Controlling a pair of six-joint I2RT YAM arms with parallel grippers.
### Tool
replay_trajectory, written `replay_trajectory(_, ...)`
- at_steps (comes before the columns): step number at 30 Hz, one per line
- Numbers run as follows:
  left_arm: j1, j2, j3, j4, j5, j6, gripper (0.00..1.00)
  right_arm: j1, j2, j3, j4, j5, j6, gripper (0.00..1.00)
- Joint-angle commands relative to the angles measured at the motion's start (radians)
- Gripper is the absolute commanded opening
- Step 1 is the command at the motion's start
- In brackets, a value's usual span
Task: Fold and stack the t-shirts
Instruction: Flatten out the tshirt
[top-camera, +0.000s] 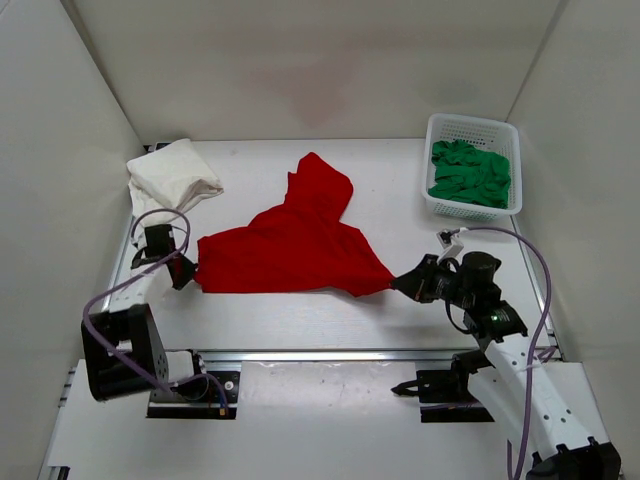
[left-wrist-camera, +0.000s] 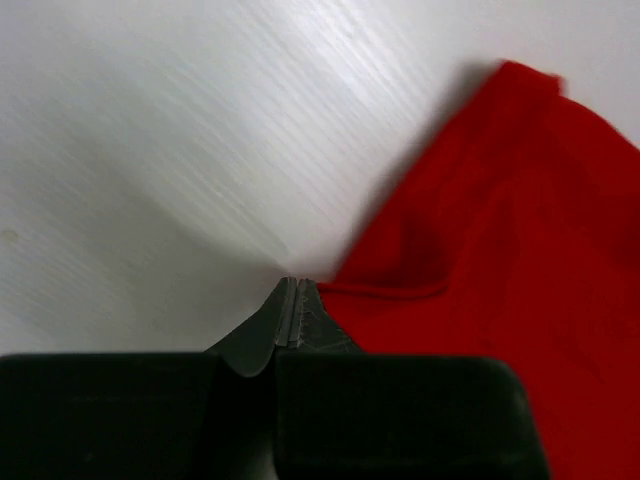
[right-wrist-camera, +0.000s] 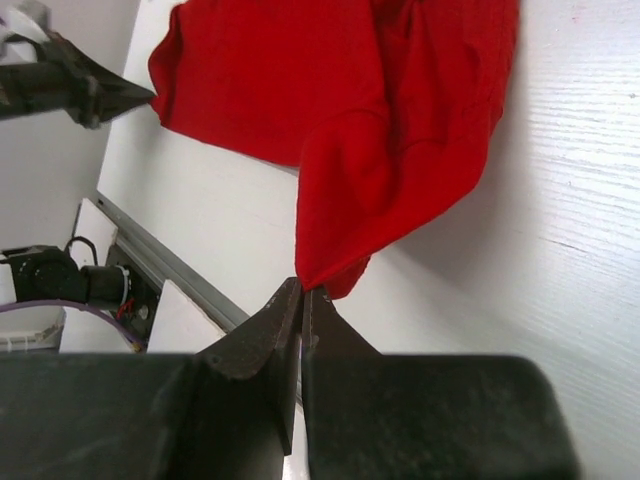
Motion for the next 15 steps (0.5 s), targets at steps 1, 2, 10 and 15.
replay_trajectory(1, -0.056, -0.129, 0.063, -0.052, 0.089, 0.008, 0.00, 0.016, 0.060, 0.116, 0.008, 0.013, -0.052, 0.00)
replay_trajectory(2, -0.075, -0.163, 0.105, -0.063, 0.077, 0.016, 0.00, 0.018, 0.077, 0.151, -0.013, 0.028, -0.073, 0.01)
replay_trajectory(10, -0.106, -0.243, 0.378, -0.103, 0.260, 0.014, 0.00, 0.038, 0.213, 0.595, -0.294, 0.263, -0.250, 0.00)
replay_trajectory(15, -0.104, -0.228, 0.620, -0.048, 0.399, -0.075, 0.00, 0.158, 0.371, 1.190, -0.516, 0.525, -0.366, 0.00)
